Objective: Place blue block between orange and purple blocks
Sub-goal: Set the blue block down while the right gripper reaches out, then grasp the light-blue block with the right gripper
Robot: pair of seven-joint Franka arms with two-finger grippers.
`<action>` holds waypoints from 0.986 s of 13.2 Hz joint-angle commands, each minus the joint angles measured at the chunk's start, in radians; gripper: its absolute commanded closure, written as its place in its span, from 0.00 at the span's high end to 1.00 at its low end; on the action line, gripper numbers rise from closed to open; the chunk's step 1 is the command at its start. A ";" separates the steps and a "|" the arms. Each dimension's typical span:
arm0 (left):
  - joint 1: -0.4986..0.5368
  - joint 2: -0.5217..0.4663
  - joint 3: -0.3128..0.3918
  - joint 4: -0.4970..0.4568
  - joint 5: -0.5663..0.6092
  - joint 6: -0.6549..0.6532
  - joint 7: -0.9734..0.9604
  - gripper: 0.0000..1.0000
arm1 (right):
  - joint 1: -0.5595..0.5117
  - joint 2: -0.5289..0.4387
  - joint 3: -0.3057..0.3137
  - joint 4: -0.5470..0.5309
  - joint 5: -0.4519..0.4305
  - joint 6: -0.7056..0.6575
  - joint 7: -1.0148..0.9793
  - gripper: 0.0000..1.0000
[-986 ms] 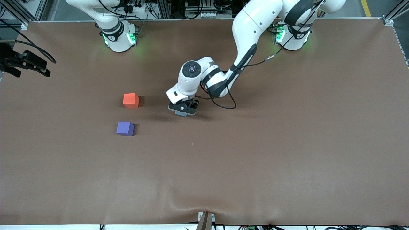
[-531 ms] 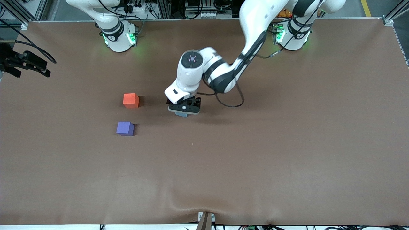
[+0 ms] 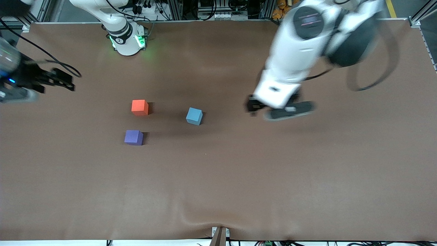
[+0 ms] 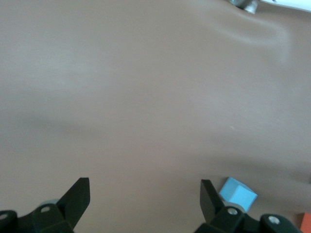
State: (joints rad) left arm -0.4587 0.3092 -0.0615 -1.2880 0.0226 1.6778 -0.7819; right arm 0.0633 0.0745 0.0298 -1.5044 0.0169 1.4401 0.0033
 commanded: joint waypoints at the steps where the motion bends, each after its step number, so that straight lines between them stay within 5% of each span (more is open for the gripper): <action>1: 0.131 -0.088 -0.017 -0.048 -0.007 -0.099 0.088 1.00 | 0.047 0.018 -0.001 0.030 -0.003 -0.014 0.020 1.00; 5: 0.280 -0.171 -0.018 -0.091 0.013 -0.204 0.231 1.00 | 0.110 0.024 0.047 0.023 -0.003 -0.009 0.166 1.00; 10: 0.388 -0.229 -0.018 -0.163 0.013 -0.199 0.401 1.00 | 0.265 0.103 0.081 0.021 0.023 0.022 0.441 1.00; 13: 0.422 -0.275 -0.020 -0.244 0.013 -0.132 0.498 1.00 | 0.293 0.134 0.155 -0.046 0.067 0.153 0.659 1.00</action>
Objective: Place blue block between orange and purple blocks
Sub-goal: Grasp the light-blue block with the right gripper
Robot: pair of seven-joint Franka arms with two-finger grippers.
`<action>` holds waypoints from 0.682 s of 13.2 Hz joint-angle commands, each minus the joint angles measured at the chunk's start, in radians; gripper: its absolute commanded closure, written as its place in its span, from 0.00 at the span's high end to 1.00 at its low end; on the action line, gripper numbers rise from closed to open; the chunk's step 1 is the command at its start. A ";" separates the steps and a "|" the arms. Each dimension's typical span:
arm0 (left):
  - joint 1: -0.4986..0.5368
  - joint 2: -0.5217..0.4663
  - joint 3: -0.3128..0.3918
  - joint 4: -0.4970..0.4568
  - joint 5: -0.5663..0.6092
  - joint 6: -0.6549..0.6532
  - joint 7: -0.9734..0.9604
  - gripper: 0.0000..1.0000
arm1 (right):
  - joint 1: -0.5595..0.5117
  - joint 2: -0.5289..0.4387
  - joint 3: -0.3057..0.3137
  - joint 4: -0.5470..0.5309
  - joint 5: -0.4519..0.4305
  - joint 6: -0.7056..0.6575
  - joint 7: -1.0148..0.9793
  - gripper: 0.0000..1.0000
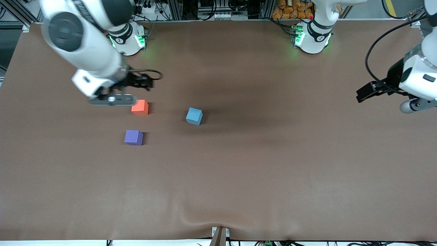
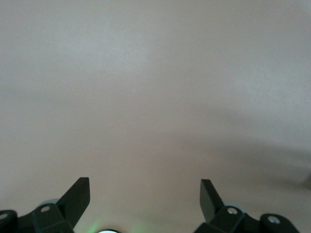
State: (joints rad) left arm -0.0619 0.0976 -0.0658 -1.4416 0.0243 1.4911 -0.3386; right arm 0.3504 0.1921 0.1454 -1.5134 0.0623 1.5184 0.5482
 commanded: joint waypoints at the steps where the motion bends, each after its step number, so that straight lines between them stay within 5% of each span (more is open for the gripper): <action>1: 0.051 -0.087 -0.017 -0.133 0.009 0.098 0.102 1.00 | 0.013 0.026 0.063 -0.089 0.022 0.159 0.174 1.00; 5: 0.063 -0.105 -0.015 -0.169 0.006 0.135 0.139 1.00 | 0.096 0.099 0.100 -0.301 0.007 0.532 0.384 1.00; 9: 0.063 -0.099 -0.015 -0.157 -0.003 0.136 0.148 1.00 | 0.131 0.153 0.112 -0.375 -0.024 0.605 0.409 1.00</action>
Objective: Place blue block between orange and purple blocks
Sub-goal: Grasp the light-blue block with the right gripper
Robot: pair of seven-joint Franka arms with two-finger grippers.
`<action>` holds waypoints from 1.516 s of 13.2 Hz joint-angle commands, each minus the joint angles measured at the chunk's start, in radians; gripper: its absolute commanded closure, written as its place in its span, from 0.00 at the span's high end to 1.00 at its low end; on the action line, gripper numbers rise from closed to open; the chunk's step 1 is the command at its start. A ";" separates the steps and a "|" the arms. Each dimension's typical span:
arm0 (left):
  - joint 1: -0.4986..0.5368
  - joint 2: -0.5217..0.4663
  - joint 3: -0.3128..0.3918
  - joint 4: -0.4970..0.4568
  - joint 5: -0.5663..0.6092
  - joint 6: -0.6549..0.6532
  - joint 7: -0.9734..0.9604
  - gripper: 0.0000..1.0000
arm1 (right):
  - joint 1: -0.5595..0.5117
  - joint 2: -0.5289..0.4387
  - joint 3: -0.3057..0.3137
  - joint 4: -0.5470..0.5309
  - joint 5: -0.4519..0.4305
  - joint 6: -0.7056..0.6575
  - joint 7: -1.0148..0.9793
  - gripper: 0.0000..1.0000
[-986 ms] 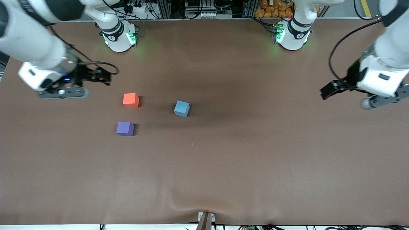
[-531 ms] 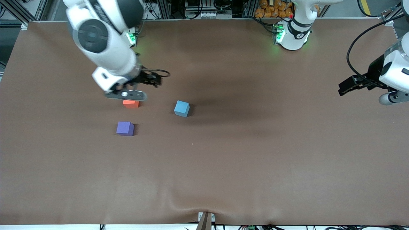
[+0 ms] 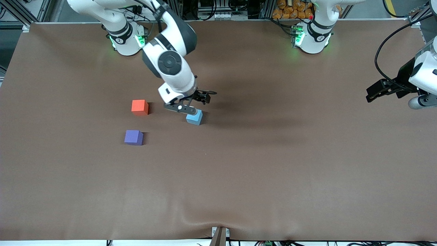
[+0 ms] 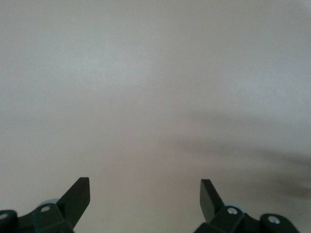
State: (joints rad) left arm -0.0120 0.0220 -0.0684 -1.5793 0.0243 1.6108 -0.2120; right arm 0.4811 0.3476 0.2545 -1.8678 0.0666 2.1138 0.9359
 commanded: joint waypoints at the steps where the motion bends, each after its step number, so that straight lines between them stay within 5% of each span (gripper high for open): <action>1: 0.012 -0.022 -0.013 -0.018 -0.007 0.021 0.020 1.00 | 0.004 0.008 0.003 -0.020 -0.050 0.009 0.037 1.00; 9: 0.012 -0.034 -0.016 -0.025 -0.017 0.011 0.023 1.00 | 0.007 0.131 0.002 -0.034 -0.154 0.182 0.087 1.00; 20: 0.006 -0.024 -0.024 -0.022 -0.017 0.020 0.022 1.00 | -0.009 0.171 0.000 -0.071 -0.229 0.253 0.086 1.00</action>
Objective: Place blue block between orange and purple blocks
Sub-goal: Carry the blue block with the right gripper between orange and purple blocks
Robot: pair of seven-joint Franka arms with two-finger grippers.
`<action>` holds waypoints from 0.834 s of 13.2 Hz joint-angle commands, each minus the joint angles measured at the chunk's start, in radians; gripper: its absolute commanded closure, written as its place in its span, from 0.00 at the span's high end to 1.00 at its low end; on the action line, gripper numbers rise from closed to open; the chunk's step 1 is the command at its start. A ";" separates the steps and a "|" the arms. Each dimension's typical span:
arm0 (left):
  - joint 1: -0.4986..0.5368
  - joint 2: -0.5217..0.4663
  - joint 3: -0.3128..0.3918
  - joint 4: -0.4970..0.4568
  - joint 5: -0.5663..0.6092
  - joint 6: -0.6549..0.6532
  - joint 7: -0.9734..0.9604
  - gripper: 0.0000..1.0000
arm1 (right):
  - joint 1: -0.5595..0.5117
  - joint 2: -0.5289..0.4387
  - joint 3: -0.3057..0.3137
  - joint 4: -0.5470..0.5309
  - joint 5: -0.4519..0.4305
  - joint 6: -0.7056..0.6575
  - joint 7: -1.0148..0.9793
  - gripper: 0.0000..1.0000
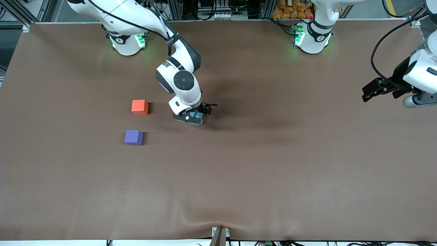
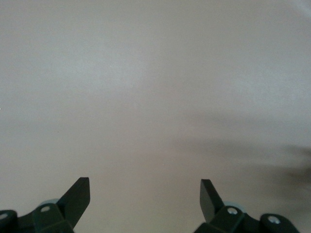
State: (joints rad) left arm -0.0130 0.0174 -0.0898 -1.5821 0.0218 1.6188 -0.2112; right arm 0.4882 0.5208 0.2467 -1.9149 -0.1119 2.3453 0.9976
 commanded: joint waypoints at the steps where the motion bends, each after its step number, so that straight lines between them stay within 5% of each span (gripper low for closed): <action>1: 0.007 -0.019 -0.004 -0.019 -0.014 0.012 0.021 1.00 | -0.019 -0.001 0.006 -0.026 -0.054 0.034 0.024 1.00; 3: 0.010 -0.020 -0.004 -0.019 -0.014 0.010 0.021 1.00 | -0.019 0.001 0.006 -0.024 -0.054 0.040 0.026 0.92; 7: 0.010 -0.020 -0.004 -0.019 -0.014 0.010 0.021 1.00 | -0.020 0.001 0.006 -0.021 -0.054 0.040 0.026 0.20; 9: 0.010 -0.020 -0.004 -0.019 -0.014 0.010 0.021 1.00 | -0.025 -0.002 0.006 -0.018 -0.052 0.034 0.026 0.05; 11: 0.010 -0.020 -0.004 -0.019 -0.014 0.010 0.021 1.00 | -0.039 -0.021 0.008 -0.010 -0.052 0.019 0.015 0.02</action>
State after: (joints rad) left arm -0.0126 0.0174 -0.0893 -1.5829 0.0219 1.6188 -0.2112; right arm 0.4803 0.5253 0.2397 -1.9239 -0.1341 2.3750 0.9999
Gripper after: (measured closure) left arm 0.000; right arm 0.441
